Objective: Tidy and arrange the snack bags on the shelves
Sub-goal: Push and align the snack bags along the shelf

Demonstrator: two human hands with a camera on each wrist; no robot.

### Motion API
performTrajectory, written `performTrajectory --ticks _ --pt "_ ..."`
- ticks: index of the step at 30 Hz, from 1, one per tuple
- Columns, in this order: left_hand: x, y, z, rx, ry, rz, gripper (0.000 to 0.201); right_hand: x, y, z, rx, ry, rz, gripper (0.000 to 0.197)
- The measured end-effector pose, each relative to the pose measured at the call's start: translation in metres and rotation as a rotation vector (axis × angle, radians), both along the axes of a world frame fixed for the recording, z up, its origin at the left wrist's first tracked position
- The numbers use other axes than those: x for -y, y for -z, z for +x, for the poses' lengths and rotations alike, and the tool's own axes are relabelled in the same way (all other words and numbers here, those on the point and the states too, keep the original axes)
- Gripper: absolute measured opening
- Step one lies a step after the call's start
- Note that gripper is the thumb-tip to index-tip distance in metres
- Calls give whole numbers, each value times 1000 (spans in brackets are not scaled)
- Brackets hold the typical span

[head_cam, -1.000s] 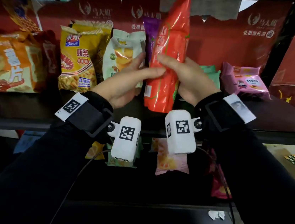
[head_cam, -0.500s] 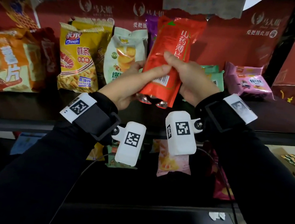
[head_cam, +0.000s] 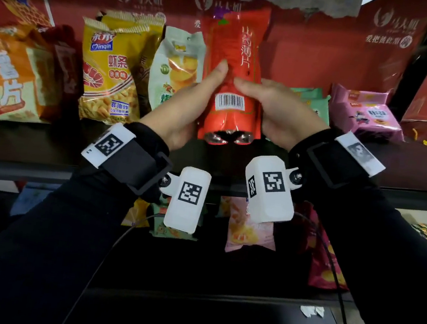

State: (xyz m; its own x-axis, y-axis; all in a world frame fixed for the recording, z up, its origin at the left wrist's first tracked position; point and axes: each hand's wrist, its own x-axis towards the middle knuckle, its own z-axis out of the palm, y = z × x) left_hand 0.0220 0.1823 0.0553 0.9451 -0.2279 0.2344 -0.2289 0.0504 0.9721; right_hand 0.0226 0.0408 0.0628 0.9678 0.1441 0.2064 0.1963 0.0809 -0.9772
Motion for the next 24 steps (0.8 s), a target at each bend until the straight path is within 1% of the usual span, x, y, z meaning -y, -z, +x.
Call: performTrajectory --ticks 2,4,6,9,11,14,16,18,21,24 --pt "-5 -7 2 46 -23 8 47 3 2 -2 53 -52 -19 33" --pt "-8 -13 5 101 -23 -61 45 6 2 -6 82 -99 -71 37" --pt "-8 -16 6 138 -20 -140 41 6 1 -7 80 -106 -104 43" --pt "-5 -13 7 137 9 -154 42 4 -4 -8 87 -80 -16 48" --pt "-5 -13 7 129 47 -126 41 4 -6 -7 106 -53 -6 50" --pt "-7 -18 6 164 45 -65 31 7 -8 -5 91 -42 -65 50" --pt "-9 -24 7 195 14 -99 21 8 -11 -4 90 -39 -80 47" --pt "-8 -30 9 202 -22 -152 9 7 -16 -4 106 -41 -29 39" --pt "-8 -34 11 186 -61 -168 8 7 -21 -1 159 -4 50 35" --pt "-8 -33 9 140 -9 -100 5 6 -19 2 173 52 71 37"
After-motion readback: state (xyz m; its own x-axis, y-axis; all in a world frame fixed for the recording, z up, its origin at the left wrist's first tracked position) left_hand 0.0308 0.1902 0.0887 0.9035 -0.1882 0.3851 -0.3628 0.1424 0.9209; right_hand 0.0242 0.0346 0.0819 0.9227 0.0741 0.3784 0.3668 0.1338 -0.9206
